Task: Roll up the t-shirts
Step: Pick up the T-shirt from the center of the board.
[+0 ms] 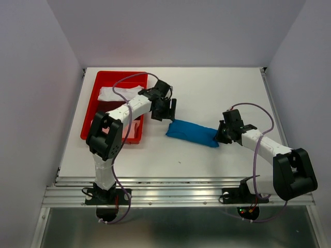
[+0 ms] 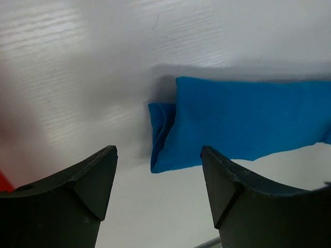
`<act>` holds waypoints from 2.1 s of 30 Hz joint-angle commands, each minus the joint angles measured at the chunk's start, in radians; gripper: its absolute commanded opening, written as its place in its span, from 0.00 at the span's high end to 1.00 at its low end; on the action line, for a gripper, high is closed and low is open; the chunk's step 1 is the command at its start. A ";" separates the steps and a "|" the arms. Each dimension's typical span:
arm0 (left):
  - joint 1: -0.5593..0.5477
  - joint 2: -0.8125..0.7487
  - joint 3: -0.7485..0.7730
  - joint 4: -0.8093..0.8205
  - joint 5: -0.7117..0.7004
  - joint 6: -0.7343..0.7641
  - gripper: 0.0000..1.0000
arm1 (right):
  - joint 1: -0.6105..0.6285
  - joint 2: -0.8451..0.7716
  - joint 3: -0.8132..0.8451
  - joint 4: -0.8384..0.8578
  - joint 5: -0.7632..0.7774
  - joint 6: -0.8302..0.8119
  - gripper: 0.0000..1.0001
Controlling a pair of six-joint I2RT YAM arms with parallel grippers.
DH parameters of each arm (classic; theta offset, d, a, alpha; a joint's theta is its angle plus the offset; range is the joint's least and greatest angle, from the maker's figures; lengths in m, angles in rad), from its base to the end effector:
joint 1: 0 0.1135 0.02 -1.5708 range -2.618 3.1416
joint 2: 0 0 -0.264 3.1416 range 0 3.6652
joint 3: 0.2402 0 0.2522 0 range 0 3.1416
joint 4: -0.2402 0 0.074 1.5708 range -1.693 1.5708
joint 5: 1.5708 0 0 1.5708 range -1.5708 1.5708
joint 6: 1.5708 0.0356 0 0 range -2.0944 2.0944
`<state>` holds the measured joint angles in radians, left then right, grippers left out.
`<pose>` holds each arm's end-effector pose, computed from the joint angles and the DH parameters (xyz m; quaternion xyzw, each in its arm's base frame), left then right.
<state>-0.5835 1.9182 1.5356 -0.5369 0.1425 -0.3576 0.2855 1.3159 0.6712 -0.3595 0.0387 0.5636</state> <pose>0.3525 -0.2388 0.2391 0.1292 0.9364 -0.2048 0.2538 0.2346 0.0674 0.1773 0.1384 0.9499 0.0982 0.2623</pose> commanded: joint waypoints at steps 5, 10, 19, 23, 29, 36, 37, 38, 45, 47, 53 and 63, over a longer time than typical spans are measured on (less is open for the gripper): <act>0.020 -0.021 -0.144 0.106 0.245 -0.037 0.24 | -0.025 0.006 0.019 -0.033 0.040 -0.031 0.99; 0.028 0.008 -0.184 0.153 0.327 -0.066 0.26 | -0.025 -0.001 0.011 -0.030 0.041 -0.028 0.99; 0.030 0.044 -0.221 0.187 0.385 -0.067 0.29 | -0.025 0.016 0.021 -0.019 0.030 -0.028 0.99; 0.028 0.080 -0.226 0.201 0.359 -0.075 0.32 | -0.025 0.023 0.019 -0.012 0.024 -0.028 0.99; 0.030 0.081 -0.256 0.242 0.371 -0.096 0.33 | -0.025 0.028 0.021 -0.013 0.024 -0.033 0.99; 0.037 0.055 -0.256 0.216 0.196 -0.110 0.32 | -0.025 0.034 0.018 -0.012 0.023 -0.034 0.99; 0.039 0.042 -0.258 0.216 0.175 -0.110 0.30 | -0.025 0.036 0.018 -0.012 0.023 -0.036 0.99; 0.039 0.033 -0.259 0.215 0.157 -0.110 0.30 | -0.025 0.034 0.018 -0.013 0.023 -0.037 0.99; 0.040 -0.030 -0.262 0.222 0.045 -0.104 0.29 | -0.025 0.036 0.025 -0.013 0.020 -0.037 0.99; 0.040 -0.033 -0.265 0.230 0.051 -0.098 0.28 | -0.025 0.036 0.027 -0.012 0.015 -0.037 0.99; 0.040 0.001 -0.296 0.307 0.186 -0.103 0.29 | -0.025 0.046 0.031 -0.012 0.012 -0.041 0.99; 0.036 0.022 -0.348 0.379 0.335 -0.127 0.36 | -0.025 0.052 0.041 -0.007 0.003 -0.037 0.99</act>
<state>-0.5419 1.9324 1.2224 -0.1593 0.4335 -0.4881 0.2684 1.3460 0.6884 -0.3580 0.0299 0.5526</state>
